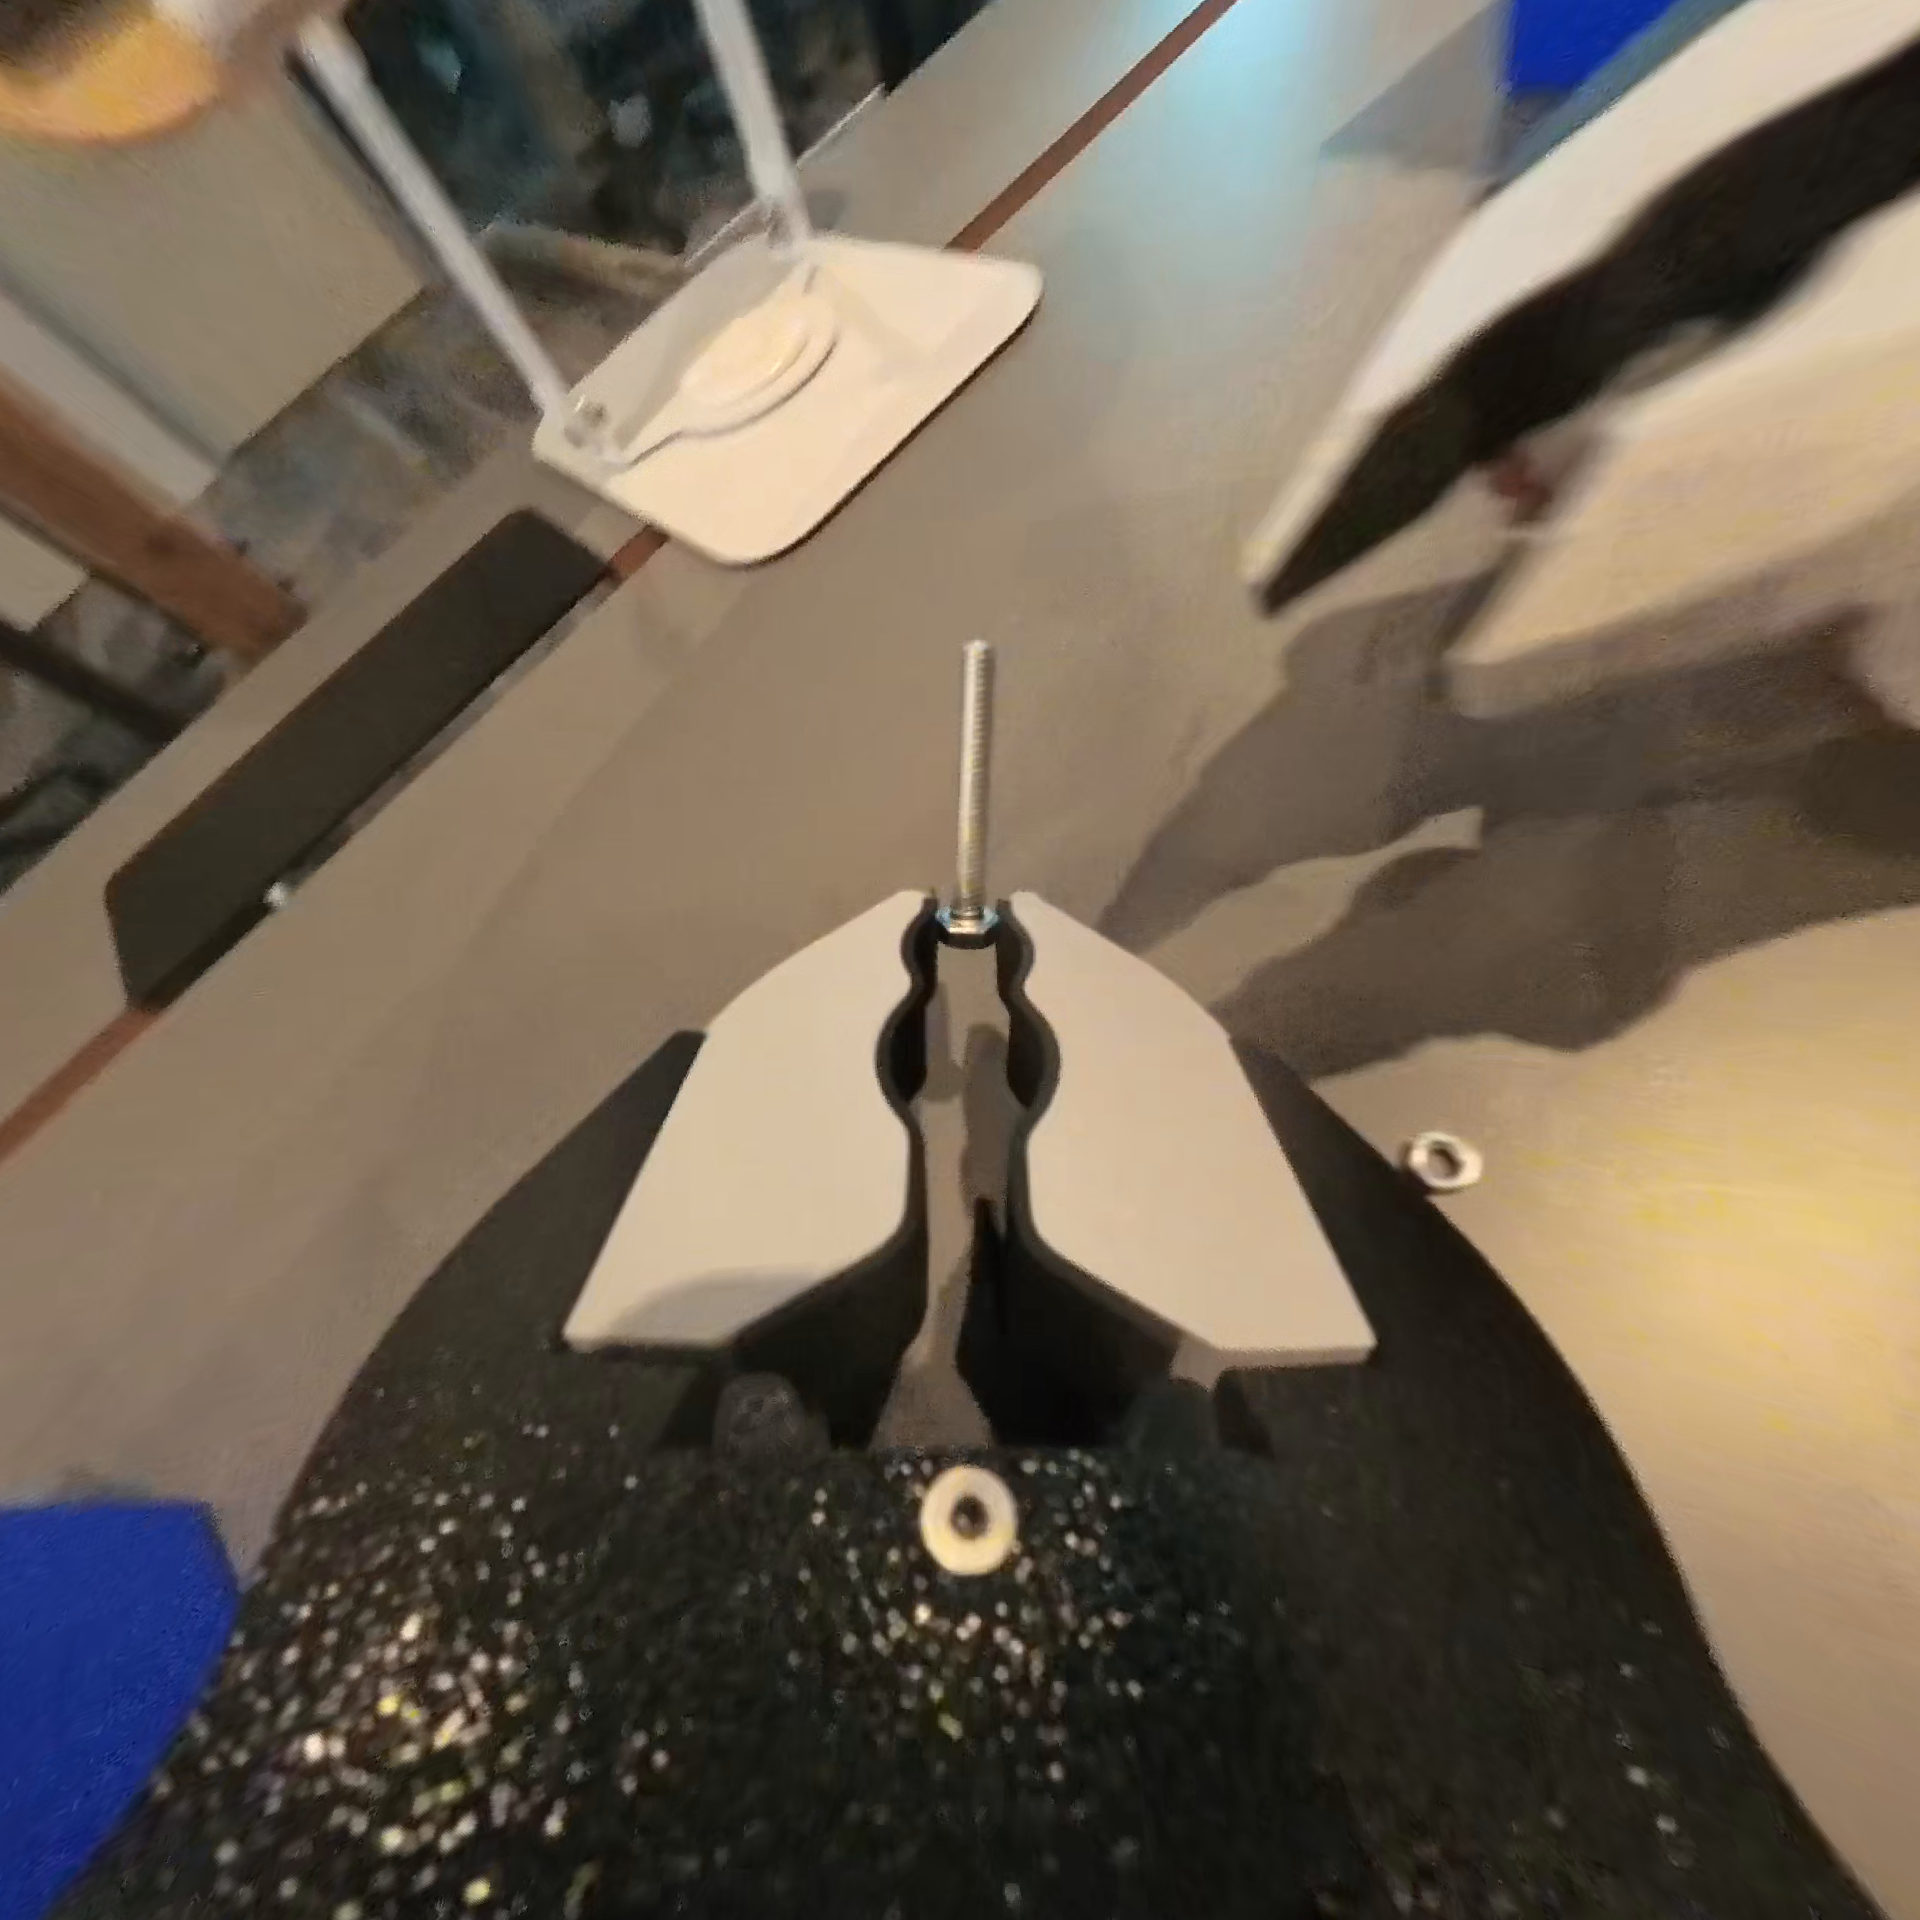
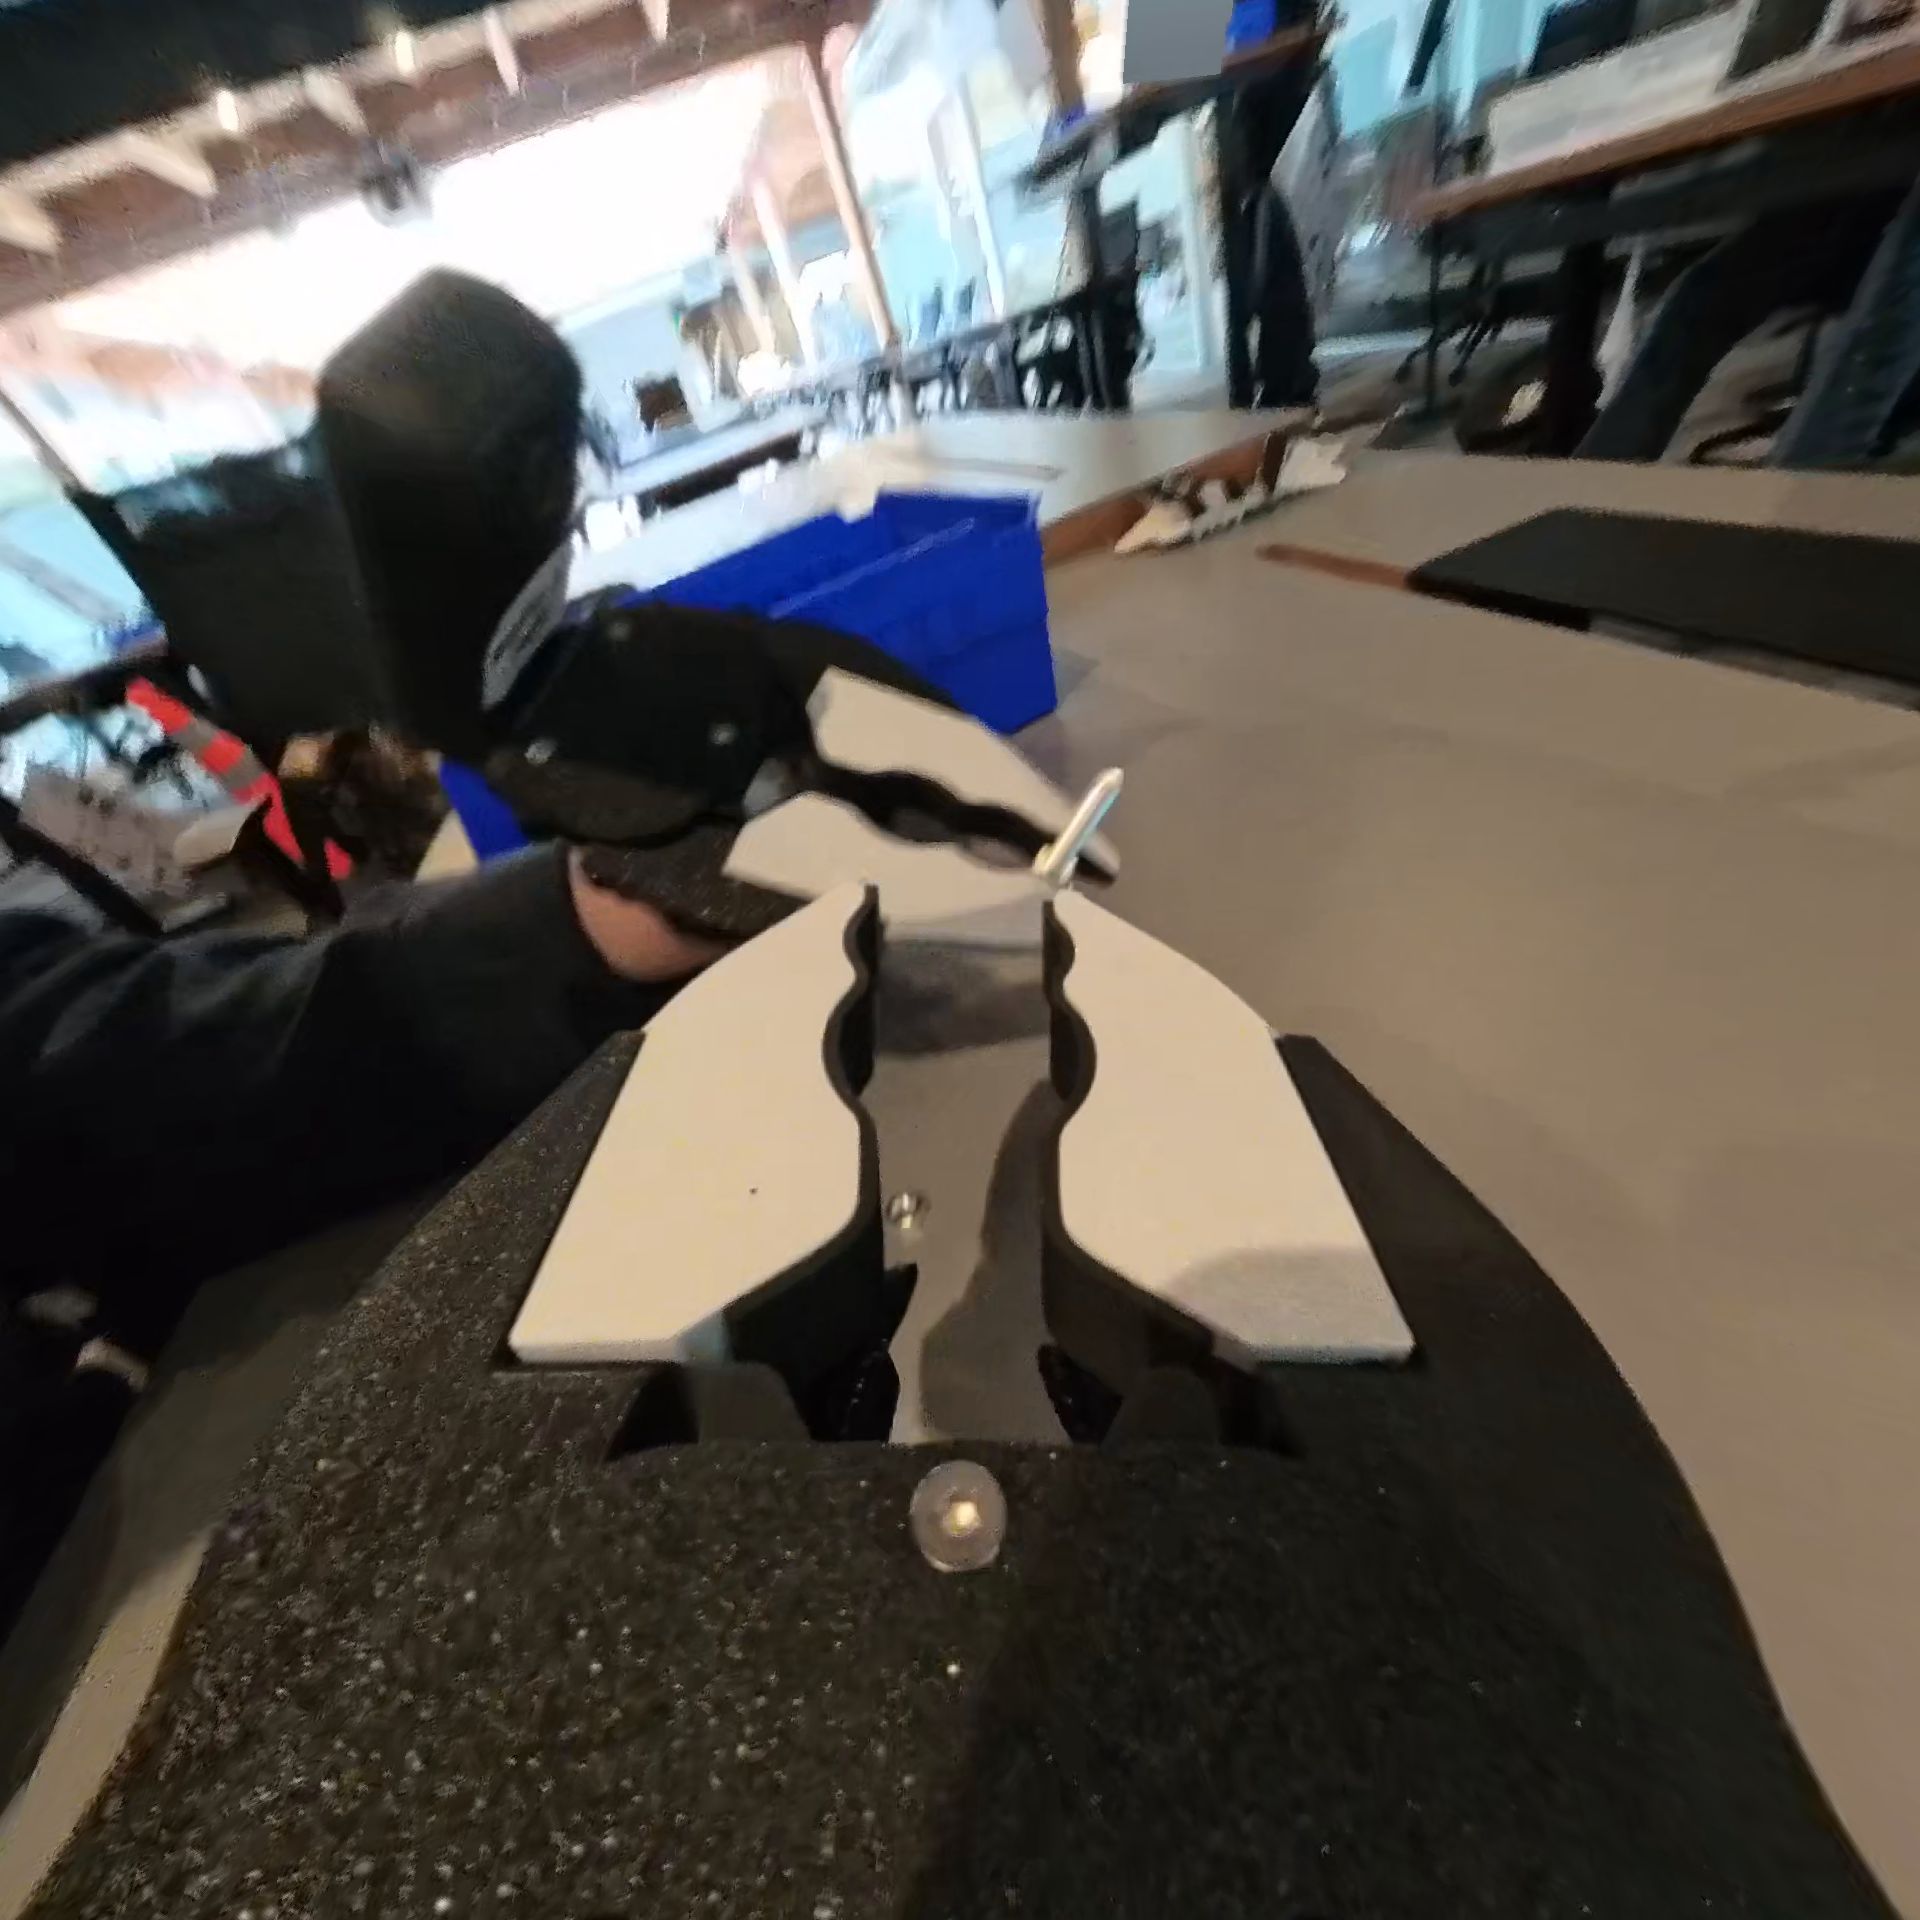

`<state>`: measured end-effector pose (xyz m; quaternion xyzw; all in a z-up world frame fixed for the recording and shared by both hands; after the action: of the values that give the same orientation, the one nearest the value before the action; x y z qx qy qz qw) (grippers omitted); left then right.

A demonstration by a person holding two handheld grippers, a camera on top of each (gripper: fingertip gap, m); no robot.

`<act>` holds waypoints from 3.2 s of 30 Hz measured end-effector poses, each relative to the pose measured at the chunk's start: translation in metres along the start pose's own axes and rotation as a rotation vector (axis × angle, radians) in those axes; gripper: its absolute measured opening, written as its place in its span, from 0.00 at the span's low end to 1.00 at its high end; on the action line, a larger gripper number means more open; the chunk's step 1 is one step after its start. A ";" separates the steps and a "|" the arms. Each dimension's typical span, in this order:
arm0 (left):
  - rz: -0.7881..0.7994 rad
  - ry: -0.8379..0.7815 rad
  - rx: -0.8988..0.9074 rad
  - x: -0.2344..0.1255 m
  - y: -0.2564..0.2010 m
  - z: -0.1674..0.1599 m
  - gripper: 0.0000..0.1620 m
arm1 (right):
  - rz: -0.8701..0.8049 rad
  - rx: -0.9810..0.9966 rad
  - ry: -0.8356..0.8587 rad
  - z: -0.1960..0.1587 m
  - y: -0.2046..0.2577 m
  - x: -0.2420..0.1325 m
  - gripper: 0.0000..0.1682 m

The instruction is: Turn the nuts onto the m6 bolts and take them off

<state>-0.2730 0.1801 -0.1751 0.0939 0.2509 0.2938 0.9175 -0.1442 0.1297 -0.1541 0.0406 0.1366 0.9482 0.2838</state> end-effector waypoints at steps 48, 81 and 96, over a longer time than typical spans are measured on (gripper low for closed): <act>-0.242 -0.178 -0.008 0.002 -0.027 0.004 0.07 | -0.039 -0.263 0.079 -0.003 -0.001 -0.023 0.06; -0.416 -0.208 0.096 0.004 -0.050 0.001 0.06 | 0.046 -0.180 0.099 -0.006 -0.002 -0.029 0.06; -0.429 -0.237 0.093 0.003 -0.049 0.003 0.06 | 0.062 -0.195 0.081 -0.005 0.001 -0.030 0.06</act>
<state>-0.2455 0.1422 -0.1898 0.1146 0.1689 0.0672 0.9766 -0.1209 0.1112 -0.1580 -0.0213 0.0539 0.9663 0.2510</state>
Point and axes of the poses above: each gripper's, where its closed fingertips meet, x out along the fingers, z out of its top, y = z × x across the jaws, the point moved 7 cm from there along -x, back along the fingers, and after that the axes turned 6 degrees about -y, right-handed, at the moved point
